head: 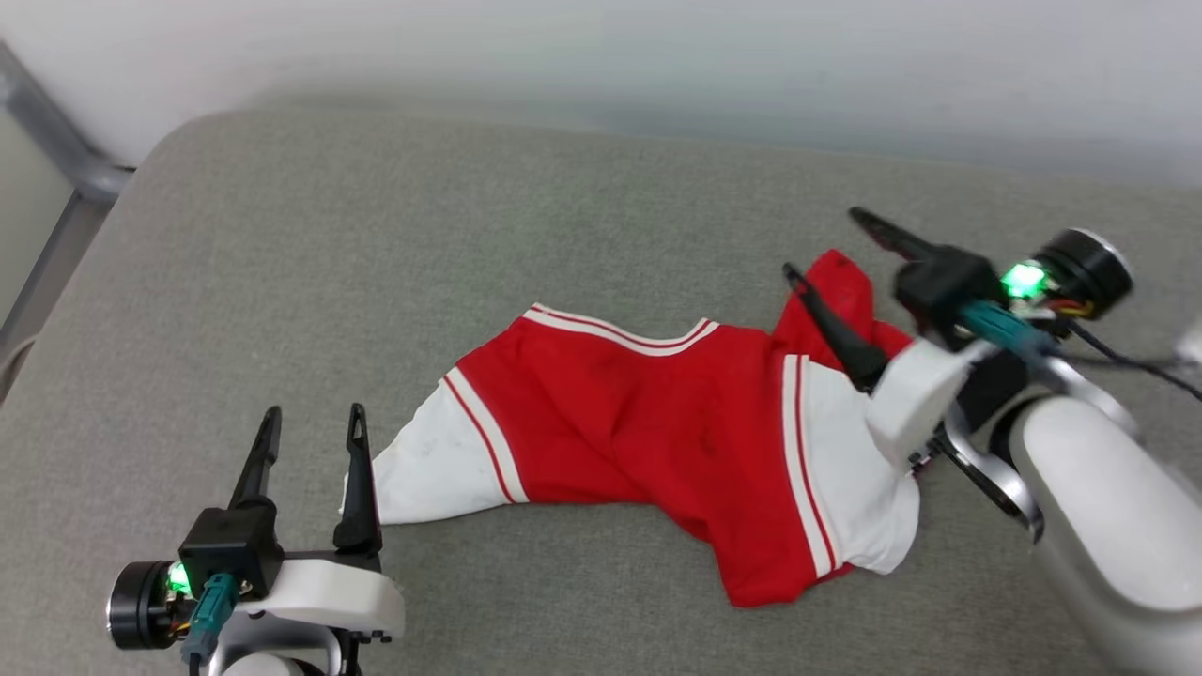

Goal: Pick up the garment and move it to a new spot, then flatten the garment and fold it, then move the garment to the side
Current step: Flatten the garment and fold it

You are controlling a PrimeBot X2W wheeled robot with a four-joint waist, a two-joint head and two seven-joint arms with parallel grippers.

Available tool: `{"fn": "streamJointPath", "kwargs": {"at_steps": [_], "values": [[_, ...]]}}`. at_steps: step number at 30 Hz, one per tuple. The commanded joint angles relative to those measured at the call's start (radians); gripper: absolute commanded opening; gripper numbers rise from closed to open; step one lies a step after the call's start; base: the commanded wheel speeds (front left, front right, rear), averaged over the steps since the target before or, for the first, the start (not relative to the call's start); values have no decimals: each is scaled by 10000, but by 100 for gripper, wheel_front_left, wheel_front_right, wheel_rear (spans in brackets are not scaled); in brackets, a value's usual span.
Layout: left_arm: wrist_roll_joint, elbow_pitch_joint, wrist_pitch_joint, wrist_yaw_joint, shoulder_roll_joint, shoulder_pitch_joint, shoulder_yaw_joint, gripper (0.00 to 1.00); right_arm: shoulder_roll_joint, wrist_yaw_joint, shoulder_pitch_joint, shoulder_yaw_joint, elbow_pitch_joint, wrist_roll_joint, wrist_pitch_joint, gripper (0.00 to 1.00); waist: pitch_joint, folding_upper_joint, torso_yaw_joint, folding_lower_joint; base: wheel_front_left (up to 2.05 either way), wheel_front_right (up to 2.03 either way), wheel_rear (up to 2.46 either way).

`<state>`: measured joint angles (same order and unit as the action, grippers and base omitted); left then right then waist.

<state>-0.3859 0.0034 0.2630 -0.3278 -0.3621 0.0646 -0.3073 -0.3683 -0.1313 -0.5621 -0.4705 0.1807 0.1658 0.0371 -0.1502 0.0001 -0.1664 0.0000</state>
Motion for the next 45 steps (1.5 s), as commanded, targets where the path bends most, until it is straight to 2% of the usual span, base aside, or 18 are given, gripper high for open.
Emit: {"fn": "streamJointPath", "kwargs": {"at_steps": [1,7,10,13,16,22,29,30,31,32,34,40,45], "values": [[159,67,25,138,159,122,140,100,-255,10,-467,-639,120,440,606,100,-262,-1,-236,0,0,0,0],[736,197,25,745,901,323,658,100,-1606,12,-2602,-3787,335,2592,3954,100,-815,-1,-651,0,0,0,0],[1000,247,25,1054,1259,466,883,100,-2042,12,-3542,-4928,376,3643,5310,100,-1140,-1,-875,0,0,0,0],[1261,271,25,1348,1632,587,1100,100,-2345,12,-4398,-5803,502,4412,6195,100,-1480,-1,-1096,0,0,0,0],[1493,293,25,1614,2004,726,1297,100,-2407,10,-5053,-6527,772,4952,6676,100,-1804,-1,-1298,0,0,0,0],[1882,385,25,2106,2613,1036,1642,100,-2240,12,-5782,-7652,1740,5403,6964,100,-2419,-1,-1640,0,0,0,0],[2111,573,25,2494,2990,1257,1871,100,-2081,7,-5126,-8243,2552,5557,7125,100,-2765,-1,-1850,0,0,0,0],[2147,601,25,2543,3001,1247,1914,100,-2095,7,-5042,-8267,2567,5589,7083,97,-2769,-1,-1837,0,0,0,0],[2173,623,26,2555,3020,1237,1966,100,-2105,7,-5006,-8281,2519,5567,6988,43,-2761,-1,-1809,0,0,0,0],[2188,654,26,2592,3039,1205,2007,100,-2091,7,-5003,-8278,2446,5477,6818,0,-2732,-1,-1759,0,0,0,0],[2266,732,26,2648,3064,1114,2090,100,-2086,7,-5079,-8238,2331,5442,6375,0,-2621,-1,-1630,0,0,0,0],[2465,869,26,2810,3091,836,2376,100,-2136,10,-5416,-8073,1949,5660,4035,0,-1904,-1,-1102,0,0,0,0],[2622,898,26,2905,3096,415,2645,100,-2519,10,-4986,-7529,1368,5693,2452,0,-1205,-1,-589,0,0,0,0]]}}
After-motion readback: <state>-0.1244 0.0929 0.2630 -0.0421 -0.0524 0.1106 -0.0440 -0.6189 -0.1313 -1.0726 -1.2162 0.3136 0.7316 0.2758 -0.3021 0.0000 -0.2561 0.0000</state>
